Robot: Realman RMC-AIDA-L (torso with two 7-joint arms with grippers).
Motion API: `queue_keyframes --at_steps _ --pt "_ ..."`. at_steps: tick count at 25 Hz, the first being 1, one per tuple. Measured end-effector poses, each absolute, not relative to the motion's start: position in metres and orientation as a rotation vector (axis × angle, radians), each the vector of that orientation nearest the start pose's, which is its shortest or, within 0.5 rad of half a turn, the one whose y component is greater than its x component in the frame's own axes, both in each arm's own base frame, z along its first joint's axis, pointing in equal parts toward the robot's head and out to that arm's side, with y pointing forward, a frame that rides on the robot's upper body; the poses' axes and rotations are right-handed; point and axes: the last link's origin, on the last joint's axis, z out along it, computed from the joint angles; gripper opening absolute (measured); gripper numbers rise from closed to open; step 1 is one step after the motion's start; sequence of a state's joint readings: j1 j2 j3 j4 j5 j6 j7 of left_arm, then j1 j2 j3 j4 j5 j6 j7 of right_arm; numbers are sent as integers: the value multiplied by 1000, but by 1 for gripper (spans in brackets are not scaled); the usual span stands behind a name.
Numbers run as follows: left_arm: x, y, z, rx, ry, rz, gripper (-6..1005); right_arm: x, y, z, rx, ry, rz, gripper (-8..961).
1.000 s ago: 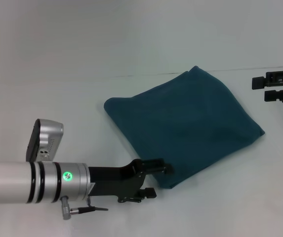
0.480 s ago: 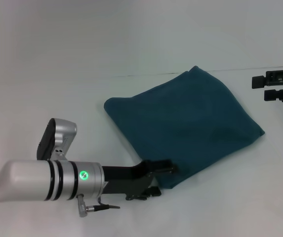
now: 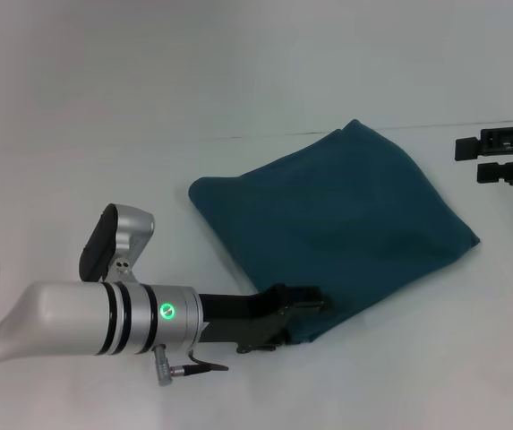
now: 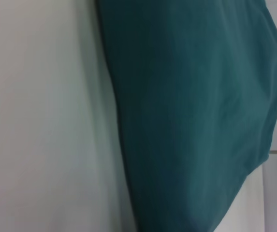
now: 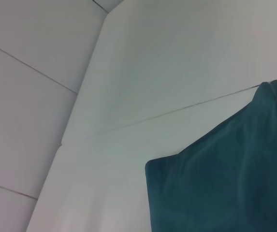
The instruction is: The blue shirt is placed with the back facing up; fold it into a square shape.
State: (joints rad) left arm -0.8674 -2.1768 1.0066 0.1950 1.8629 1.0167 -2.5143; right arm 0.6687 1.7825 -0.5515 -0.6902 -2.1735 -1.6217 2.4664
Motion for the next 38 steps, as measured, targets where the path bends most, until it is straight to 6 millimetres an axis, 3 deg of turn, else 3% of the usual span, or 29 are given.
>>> queue_keyframes --at_steps 13,16,21,26,38 --pt "-197 353 -141 2092 2270 520 582 271 387 138 -2207 1765 628 856" --pt "-197 352 -141 2096 2264 518 348 271 387 138 -2208 1764 628 856" --pt "-195 350 -140 2108 2229 515 141 271 387 138 -2209 1765 630 856" --pt "-201 346 -129 2116 2172 544 26 270 387 138 -2211 1767 631 856" --pt "-238 339 -82 2137 2191 548 43 269 388 136 -2207 1784 639 857"
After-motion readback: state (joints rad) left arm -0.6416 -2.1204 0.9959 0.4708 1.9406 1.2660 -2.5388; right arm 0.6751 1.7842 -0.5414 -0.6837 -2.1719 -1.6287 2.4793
